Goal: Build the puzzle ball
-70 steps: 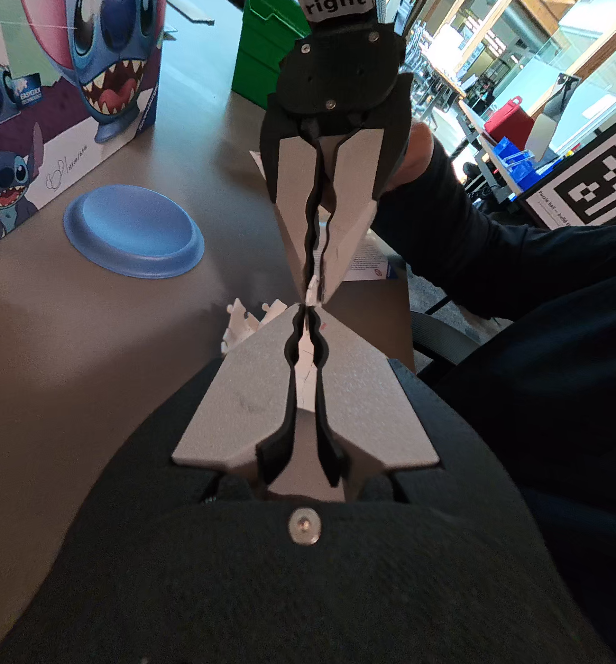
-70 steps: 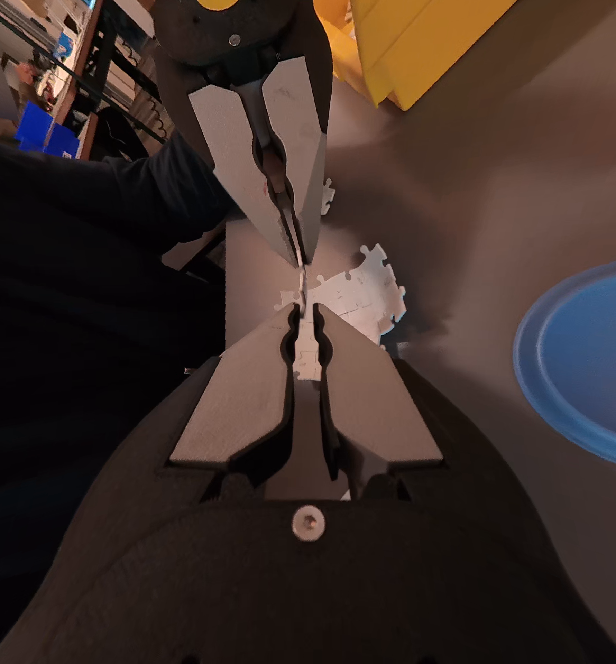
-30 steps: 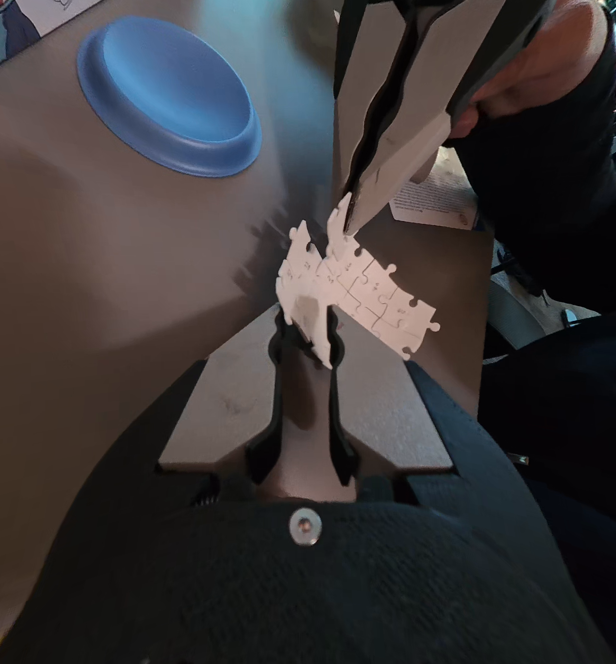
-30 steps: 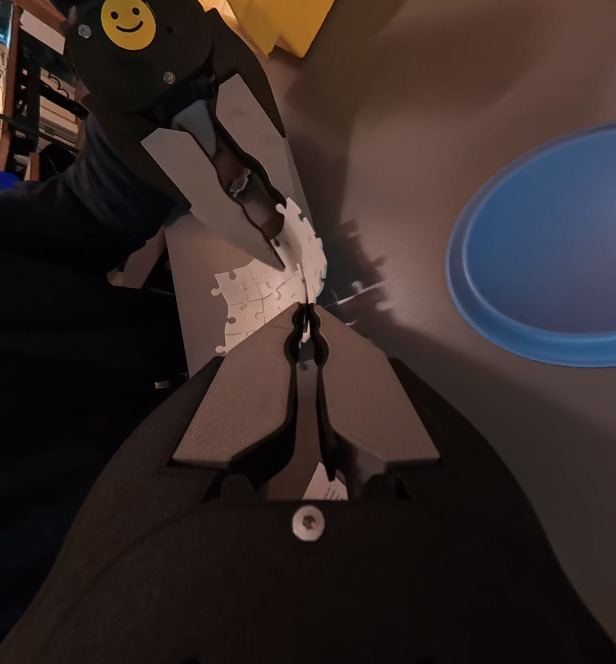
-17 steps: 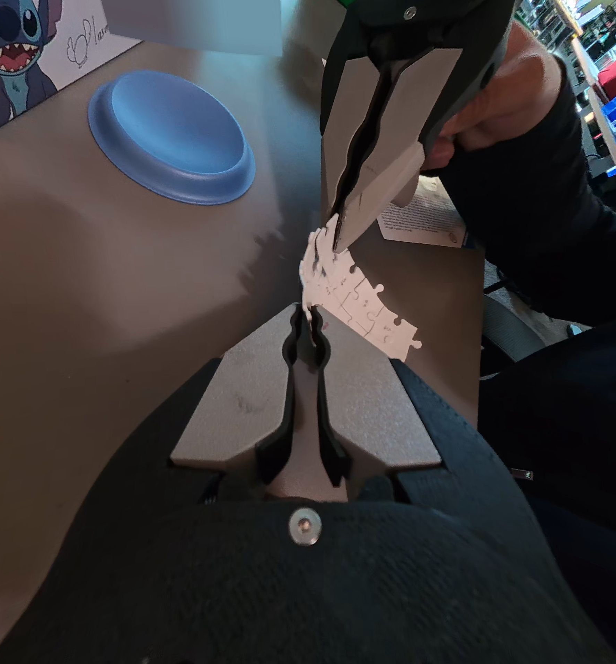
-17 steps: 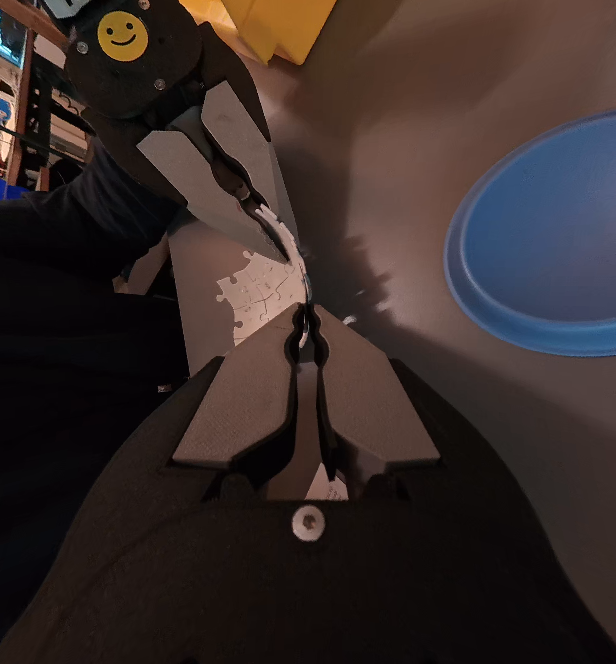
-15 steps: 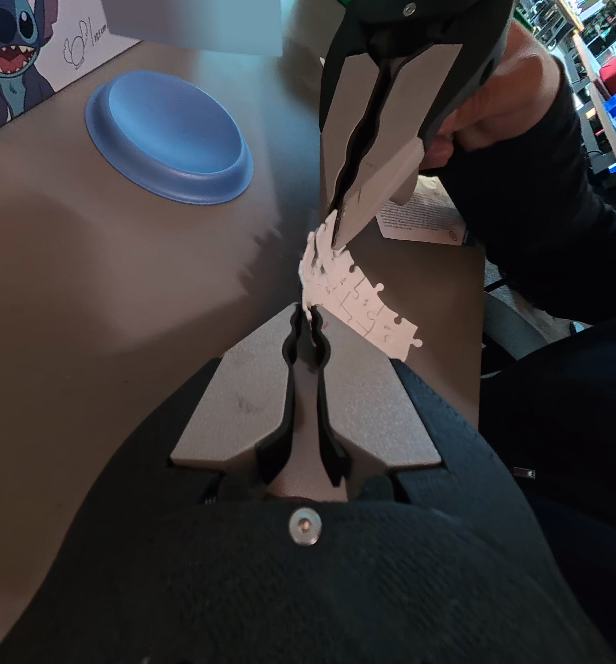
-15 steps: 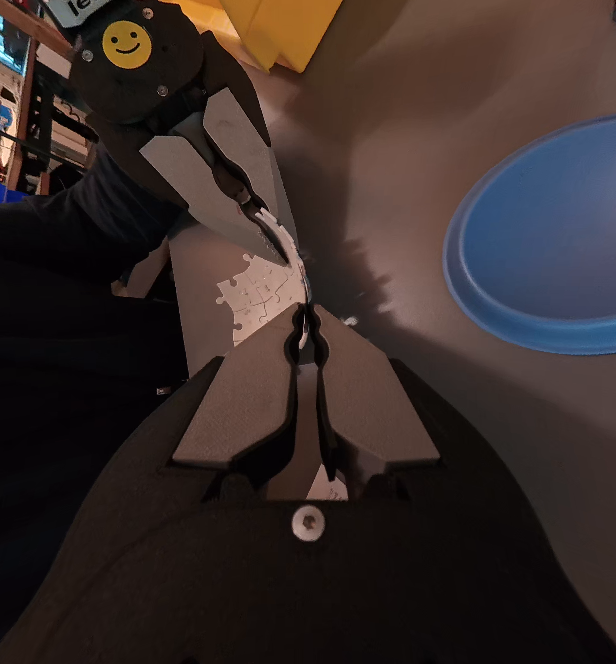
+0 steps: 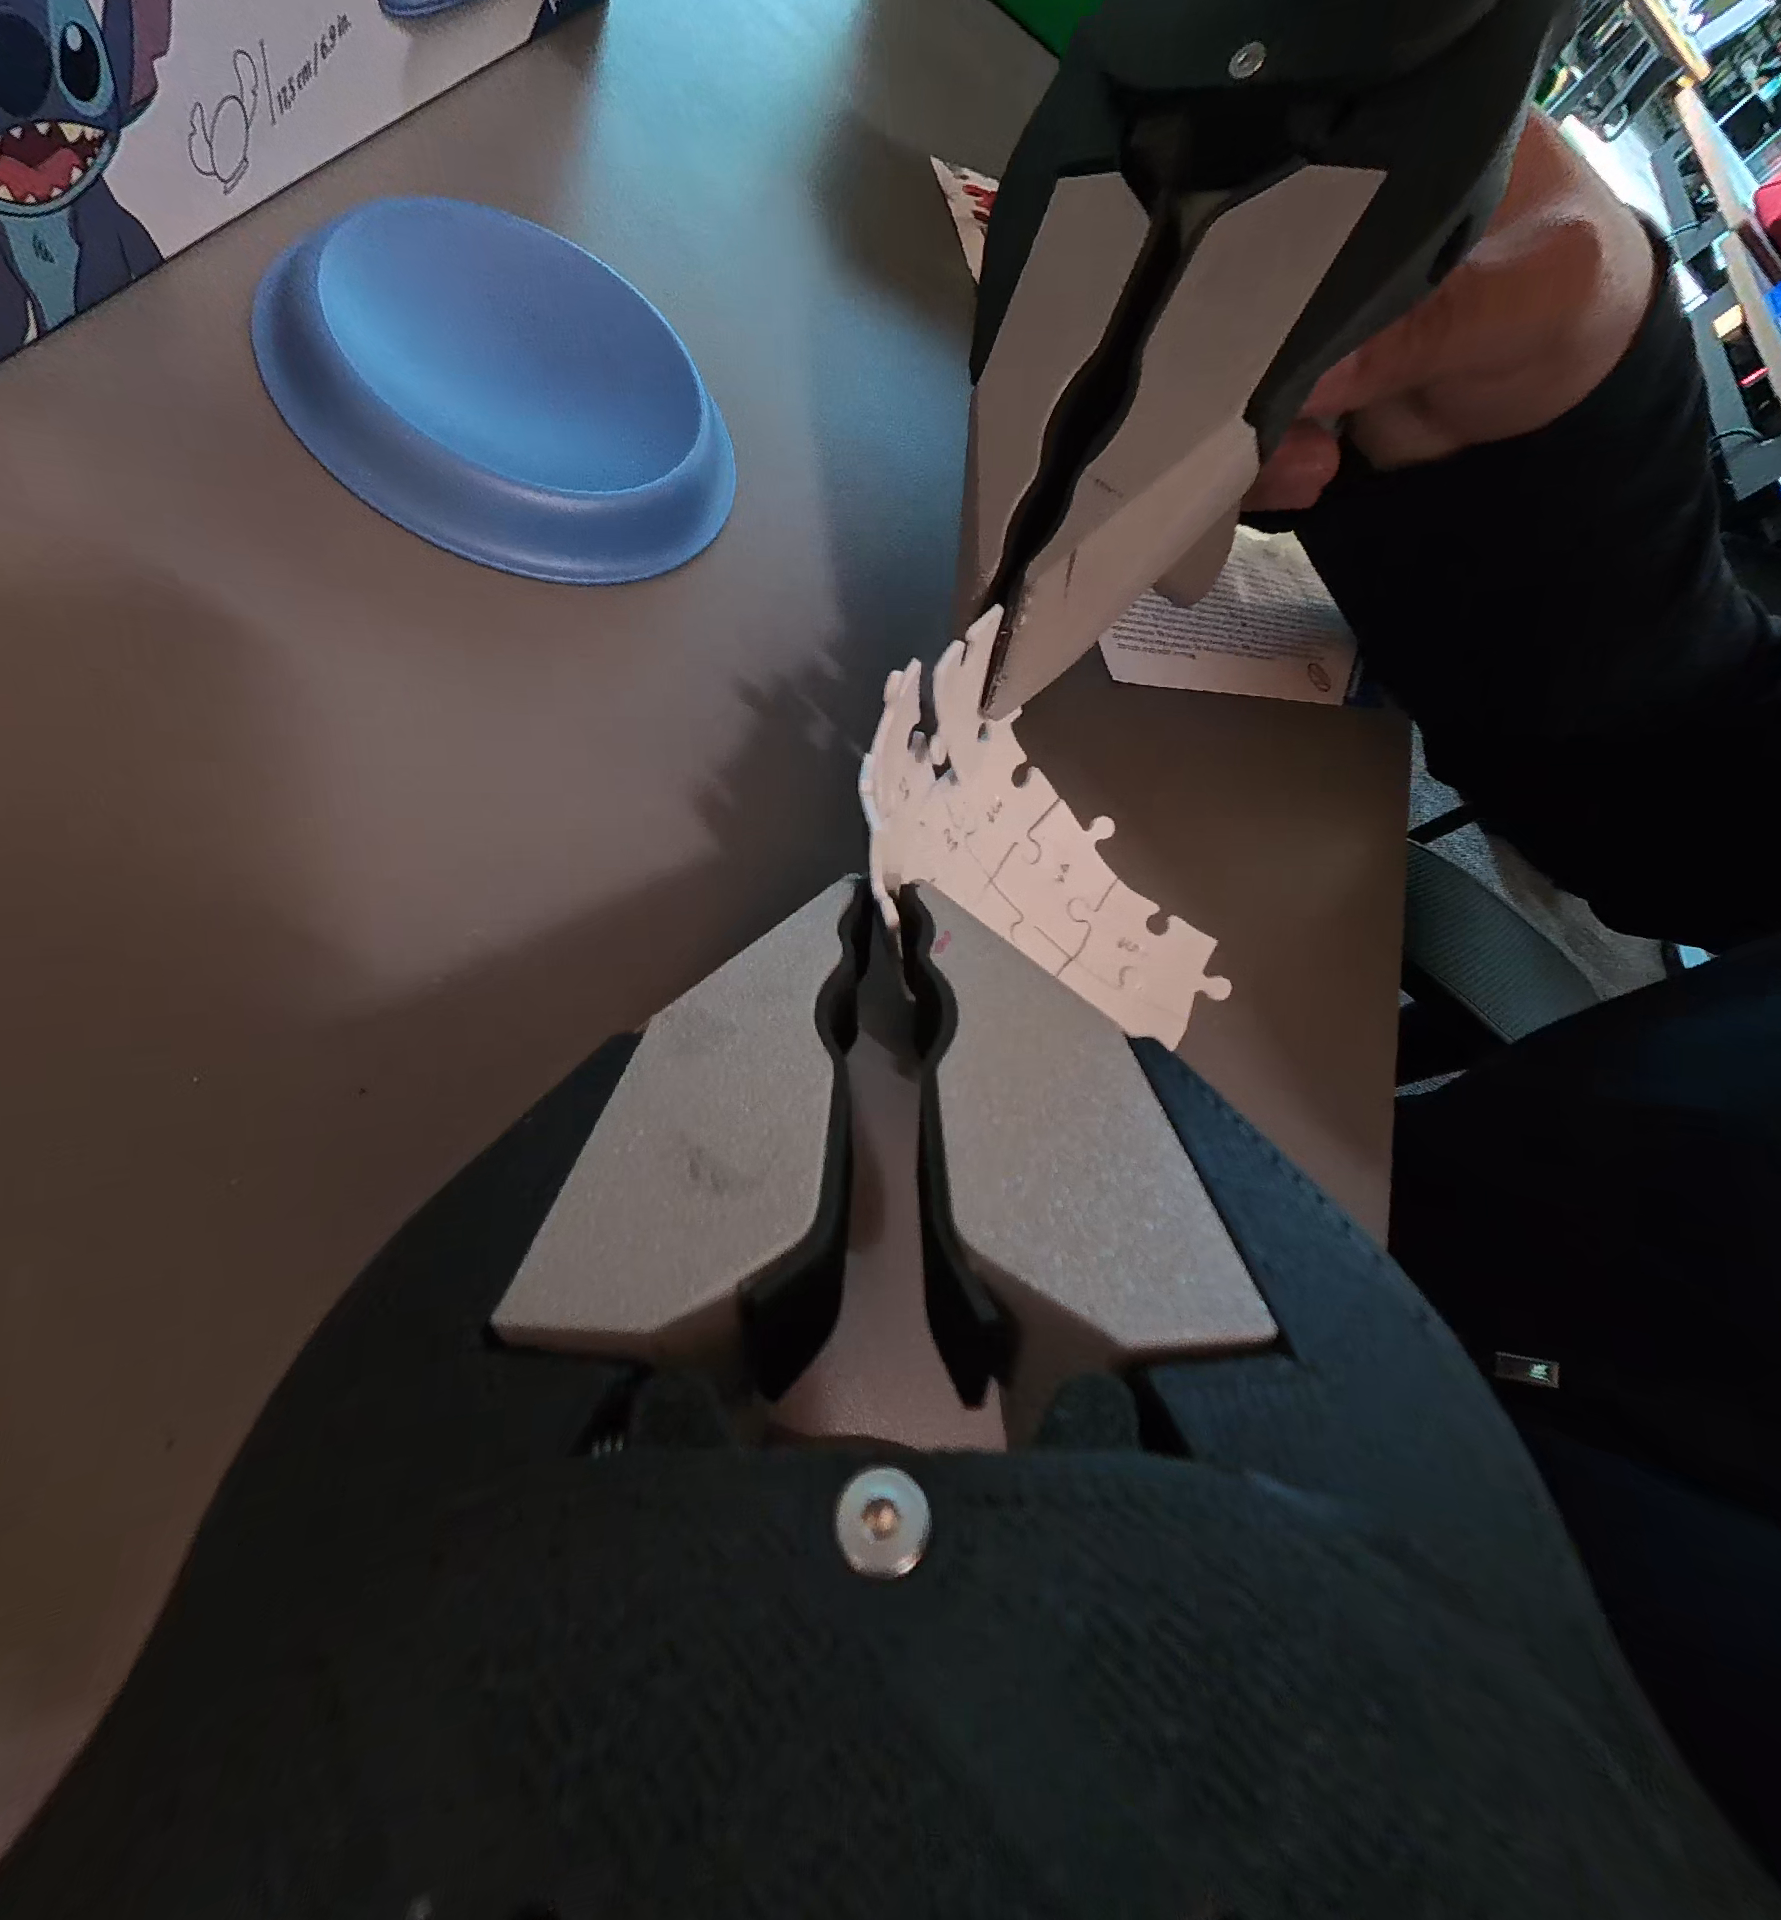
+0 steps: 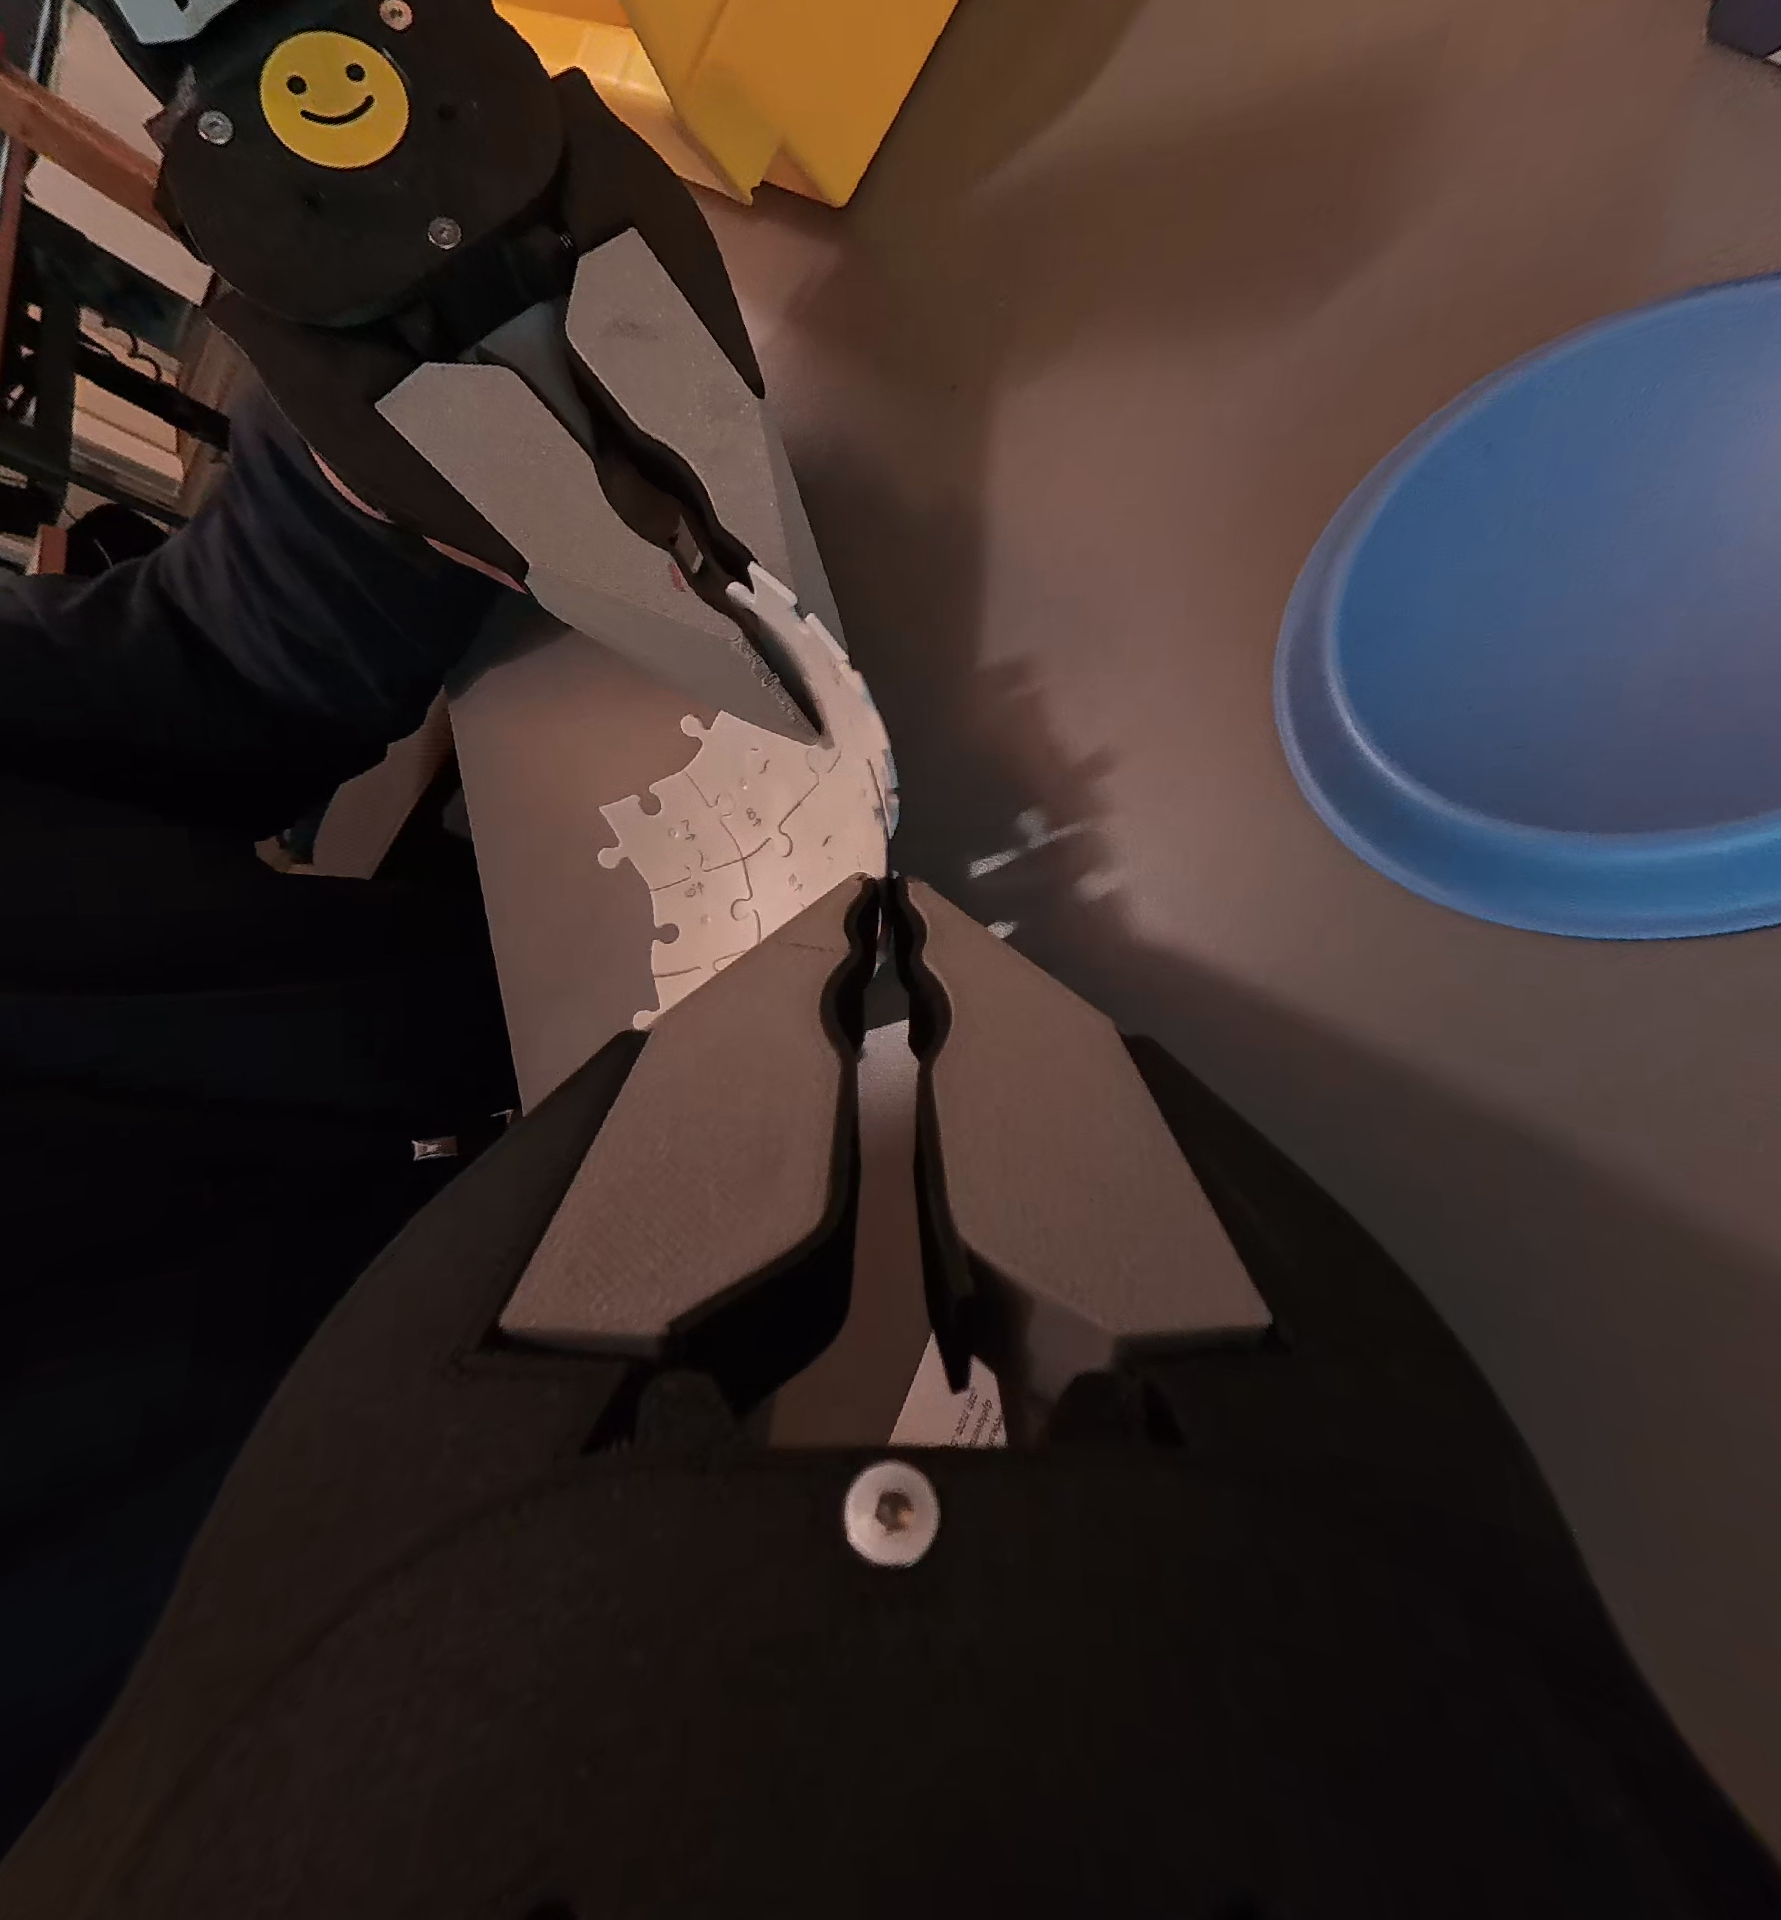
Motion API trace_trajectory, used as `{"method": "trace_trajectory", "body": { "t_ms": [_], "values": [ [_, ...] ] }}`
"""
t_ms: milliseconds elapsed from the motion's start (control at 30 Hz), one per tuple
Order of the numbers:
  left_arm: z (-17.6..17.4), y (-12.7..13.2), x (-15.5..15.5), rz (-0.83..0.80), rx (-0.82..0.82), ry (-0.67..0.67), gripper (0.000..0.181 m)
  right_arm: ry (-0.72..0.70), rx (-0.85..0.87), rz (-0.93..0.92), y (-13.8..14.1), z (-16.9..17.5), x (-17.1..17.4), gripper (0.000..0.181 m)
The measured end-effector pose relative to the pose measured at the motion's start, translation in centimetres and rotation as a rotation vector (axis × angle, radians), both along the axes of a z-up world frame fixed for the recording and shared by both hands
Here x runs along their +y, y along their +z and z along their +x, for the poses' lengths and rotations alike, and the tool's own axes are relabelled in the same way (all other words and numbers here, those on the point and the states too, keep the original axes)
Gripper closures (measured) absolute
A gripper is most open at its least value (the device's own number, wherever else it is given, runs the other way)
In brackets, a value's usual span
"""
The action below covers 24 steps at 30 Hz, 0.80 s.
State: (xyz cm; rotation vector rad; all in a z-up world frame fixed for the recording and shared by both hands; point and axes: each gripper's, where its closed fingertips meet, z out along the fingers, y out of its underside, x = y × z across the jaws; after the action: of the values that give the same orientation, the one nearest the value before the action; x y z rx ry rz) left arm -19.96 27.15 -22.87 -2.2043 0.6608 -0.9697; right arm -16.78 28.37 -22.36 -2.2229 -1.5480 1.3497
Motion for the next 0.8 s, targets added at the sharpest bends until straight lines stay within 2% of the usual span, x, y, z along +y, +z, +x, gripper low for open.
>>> {"method": "trace_trajectory", "body": {
  "t_ms": [200,267,533,800],
  "values": [
    [0.3,-0.2,-0.5,-0.014,0.009,-0.034,0.177,0.009,0.012,-0.005,0.1,0.1,-0.1,0.181],
    [0.4,-0.4,-0.8,-0.022,0.020,-0.046,0.164,0.013,0.022,-0.014,0.2,0.1,-0.2,0.181],
    [0.8,0.9,-1.2,-0.094,-0.079,-0.140,0.135,0.023,0.053,-0.034,0.5,0.9,-0.2,0.181],
    [1.1,0.5,0.3,-0.122,0.085,-0.214,0.126,0.034,0.061,-0.034,0.3,1.2,0.0,0.181]
  ]
}}
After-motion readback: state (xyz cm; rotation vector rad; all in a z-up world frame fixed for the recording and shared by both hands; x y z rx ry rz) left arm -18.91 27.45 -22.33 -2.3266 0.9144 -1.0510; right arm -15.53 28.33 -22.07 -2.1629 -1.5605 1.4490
